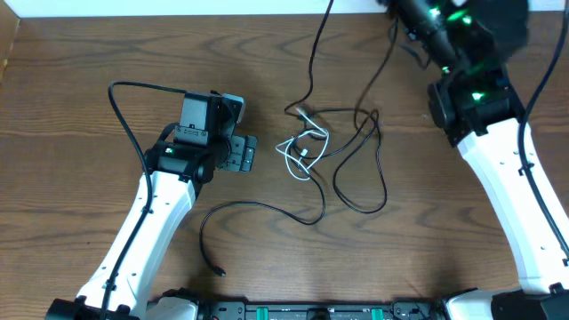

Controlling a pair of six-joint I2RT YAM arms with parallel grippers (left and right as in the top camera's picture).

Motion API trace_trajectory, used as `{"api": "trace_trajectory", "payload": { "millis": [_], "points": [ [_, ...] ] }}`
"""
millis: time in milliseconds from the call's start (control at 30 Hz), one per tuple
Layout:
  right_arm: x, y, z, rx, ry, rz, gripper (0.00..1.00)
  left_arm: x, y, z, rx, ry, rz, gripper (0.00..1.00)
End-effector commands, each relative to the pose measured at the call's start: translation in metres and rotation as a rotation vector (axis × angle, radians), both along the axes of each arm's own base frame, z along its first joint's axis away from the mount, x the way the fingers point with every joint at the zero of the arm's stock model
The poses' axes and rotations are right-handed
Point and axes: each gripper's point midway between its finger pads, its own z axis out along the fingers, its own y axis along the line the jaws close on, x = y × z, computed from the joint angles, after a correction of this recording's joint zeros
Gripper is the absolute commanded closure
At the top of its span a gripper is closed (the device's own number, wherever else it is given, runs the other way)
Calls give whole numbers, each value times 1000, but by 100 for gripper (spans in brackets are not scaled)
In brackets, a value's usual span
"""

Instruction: Untangle cables

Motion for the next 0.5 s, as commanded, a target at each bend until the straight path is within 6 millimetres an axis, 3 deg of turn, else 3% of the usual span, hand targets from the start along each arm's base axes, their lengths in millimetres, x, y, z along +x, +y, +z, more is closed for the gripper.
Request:
{"api": "trace_trajectory", "payload": {
  "millis": [0, 100, 200, 300, 467],
  "points": [
    [26, -13, -40, -45, 148, -139, 99, 3, 3, 2, 6, -7, 15, 13],
    [31, 0, -55, -21, 203, -82, 99, 3, 3, 2, 6, -7, 16, 13],
    [27, 21, -51, -9, 162, 17, 99, 3, 3, 2, 6, -7, 15, 13],
    [16, 36, -34, 41, 105, 112, 99, 3, 3, 2, 6, -7, 16, 13],
    [-3, 40, 4, 104, -43, 190, 99, 3, 3, 2, 6, -7, 15, 13]
  ]
}}
